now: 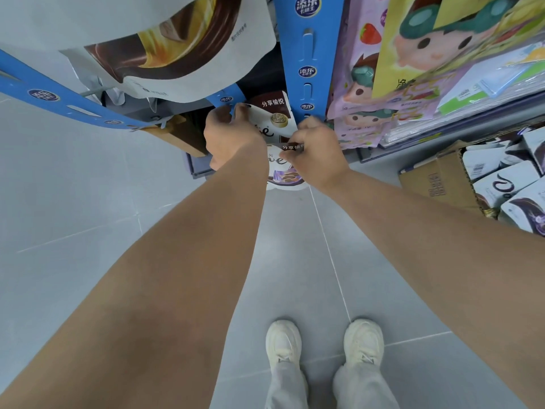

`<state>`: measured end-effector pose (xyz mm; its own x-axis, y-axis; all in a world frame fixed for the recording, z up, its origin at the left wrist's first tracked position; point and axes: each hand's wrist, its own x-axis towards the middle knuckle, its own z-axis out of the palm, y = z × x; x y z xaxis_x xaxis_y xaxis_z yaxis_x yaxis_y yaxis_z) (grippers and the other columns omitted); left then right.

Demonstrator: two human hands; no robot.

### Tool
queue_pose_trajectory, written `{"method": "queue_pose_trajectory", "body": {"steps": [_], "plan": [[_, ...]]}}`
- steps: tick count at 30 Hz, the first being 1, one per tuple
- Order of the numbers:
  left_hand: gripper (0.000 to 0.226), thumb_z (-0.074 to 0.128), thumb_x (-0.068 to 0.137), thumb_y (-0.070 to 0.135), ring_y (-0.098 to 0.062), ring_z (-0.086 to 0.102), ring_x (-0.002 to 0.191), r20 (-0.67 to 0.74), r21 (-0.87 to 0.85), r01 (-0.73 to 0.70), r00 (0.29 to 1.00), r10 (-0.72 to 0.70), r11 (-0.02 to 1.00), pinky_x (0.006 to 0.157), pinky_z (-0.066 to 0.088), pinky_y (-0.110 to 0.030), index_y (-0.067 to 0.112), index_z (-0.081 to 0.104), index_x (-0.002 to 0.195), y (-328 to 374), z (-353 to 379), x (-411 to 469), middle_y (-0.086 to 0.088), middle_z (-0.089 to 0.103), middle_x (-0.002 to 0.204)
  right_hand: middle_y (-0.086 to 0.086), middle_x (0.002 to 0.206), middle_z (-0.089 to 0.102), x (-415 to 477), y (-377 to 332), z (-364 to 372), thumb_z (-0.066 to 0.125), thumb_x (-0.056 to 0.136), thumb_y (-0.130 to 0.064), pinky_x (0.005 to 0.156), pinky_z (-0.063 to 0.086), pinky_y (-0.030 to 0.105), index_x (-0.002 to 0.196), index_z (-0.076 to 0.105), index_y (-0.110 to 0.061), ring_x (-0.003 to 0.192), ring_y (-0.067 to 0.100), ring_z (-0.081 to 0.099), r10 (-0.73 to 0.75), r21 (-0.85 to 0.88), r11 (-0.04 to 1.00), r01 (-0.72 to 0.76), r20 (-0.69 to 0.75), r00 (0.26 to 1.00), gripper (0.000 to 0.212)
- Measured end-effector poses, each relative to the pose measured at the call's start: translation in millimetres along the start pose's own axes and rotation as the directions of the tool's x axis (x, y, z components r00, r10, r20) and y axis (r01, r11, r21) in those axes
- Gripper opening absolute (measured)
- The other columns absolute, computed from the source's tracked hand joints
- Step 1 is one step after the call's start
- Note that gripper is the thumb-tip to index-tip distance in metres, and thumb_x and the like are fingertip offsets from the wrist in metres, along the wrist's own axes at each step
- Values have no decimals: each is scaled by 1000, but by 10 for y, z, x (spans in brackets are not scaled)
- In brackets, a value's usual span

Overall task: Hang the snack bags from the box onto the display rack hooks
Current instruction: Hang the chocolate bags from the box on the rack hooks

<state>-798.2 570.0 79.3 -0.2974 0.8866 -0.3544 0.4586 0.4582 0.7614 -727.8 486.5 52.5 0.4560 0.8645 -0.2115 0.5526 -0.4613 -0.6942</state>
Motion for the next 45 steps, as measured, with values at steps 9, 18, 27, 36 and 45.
{"method": "queue_pose_trajectory", "body": {"steps": [9,18,27,36,45], "plan": [[10,56,80,38,-14,51,87,161,275,-199,974,159,941,94,27,-32,28,58,78,-32,-99,168,14,59,82,15,115,54,39,63,-18,65,85,-15,85,37,22,102,69,3,103,26,53,15,-48,999,-16,-20,1000,24],[37,65,73,35,-25,49,109,267,207,215,926,-267,954,99,42,-42,22,43,100,11,-174,290,-3,52,114,14,111,59,21,136,29,64,85,-20,85,42,29,102,69,0,103,26,55,47,-134,990,-44,24,999,26],[66,57,77,53,-29,45,123,237,468,35,958,-163,883,106,36,-43,13,40,126,-168,-359,119,-8,51,128,15,112,56,-203,105,-23,67,84,-15,78,29,12,99,71,-2,99,21,52,91,-51,995,-91,-19,996,20],[21,61,85,31,-13,51,117,518,441,-582,787,335,684,118,4,-43,28,69,104,-144,-786,-366,6,68,108,15,95,67,-349,-338,-217,64,86,-18,68,42,31,94,70,-5,91,29,59,60,6,998,-60,-29,998,17],[21,55,88,34,-20,62,93,94,303,-336,942,323,892,99,42,-41,24,71,99,112,-891,-111,6,70,95,10,74,66,-131,-873,-201,70,81,-17,60,45,28,85,71,0,69,14,58,214,417,897,-145,-123,969,17]]}}
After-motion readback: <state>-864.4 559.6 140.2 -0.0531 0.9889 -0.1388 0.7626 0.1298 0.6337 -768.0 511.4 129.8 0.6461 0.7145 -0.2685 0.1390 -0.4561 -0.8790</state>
